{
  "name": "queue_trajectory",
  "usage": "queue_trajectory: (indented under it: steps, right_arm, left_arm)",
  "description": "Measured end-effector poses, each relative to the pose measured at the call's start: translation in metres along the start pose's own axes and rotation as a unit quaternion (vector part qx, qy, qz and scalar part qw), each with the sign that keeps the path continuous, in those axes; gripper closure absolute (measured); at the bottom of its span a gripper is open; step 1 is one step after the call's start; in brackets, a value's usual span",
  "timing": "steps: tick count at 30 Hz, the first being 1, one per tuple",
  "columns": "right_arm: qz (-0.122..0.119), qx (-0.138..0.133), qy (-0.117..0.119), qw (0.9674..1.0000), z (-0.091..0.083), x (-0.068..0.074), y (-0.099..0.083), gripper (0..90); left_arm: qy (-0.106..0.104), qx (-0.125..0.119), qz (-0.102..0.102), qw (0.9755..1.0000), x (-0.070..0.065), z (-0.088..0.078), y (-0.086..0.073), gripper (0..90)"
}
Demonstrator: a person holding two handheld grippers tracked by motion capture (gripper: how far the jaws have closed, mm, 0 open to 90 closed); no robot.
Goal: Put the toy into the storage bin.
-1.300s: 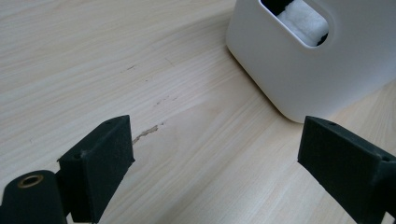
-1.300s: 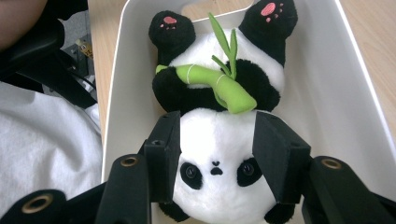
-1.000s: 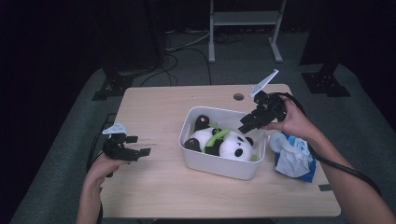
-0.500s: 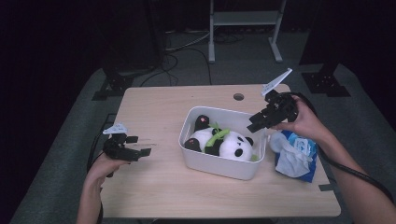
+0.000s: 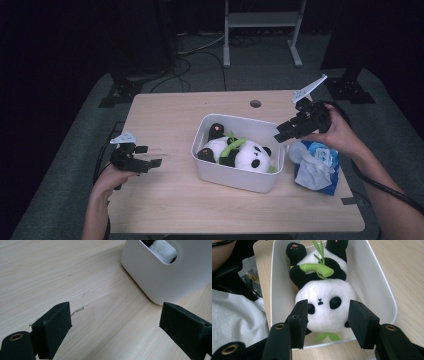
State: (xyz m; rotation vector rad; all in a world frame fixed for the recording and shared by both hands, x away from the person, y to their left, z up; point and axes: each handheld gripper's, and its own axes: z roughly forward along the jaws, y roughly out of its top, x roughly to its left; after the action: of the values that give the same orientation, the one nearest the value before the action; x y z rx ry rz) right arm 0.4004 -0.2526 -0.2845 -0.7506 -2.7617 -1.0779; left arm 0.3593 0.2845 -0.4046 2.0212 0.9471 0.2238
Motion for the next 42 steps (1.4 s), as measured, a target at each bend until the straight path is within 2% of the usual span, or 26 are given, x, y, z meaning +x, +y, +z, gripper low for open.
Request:
queue_trajectory:
  steps: [22, 42]
  right_arm:
    - [0.041, -0.029, -0.017, 0.9986, -0.019, -0.006, -0.043, 47.1]
    - [0.077, -0.045, -0.022, 0.9958, -0.015, -0.011, -0.082, 44.4]
  left_arm:
    - [-0.003, 0.007, 0.0, 1.0, 0.0, 0.005, -0.002, 9.1]
    - [-0.003, 0.009, -0.001, 1.0, 0.001, 0.008, -0.003, 9.1]
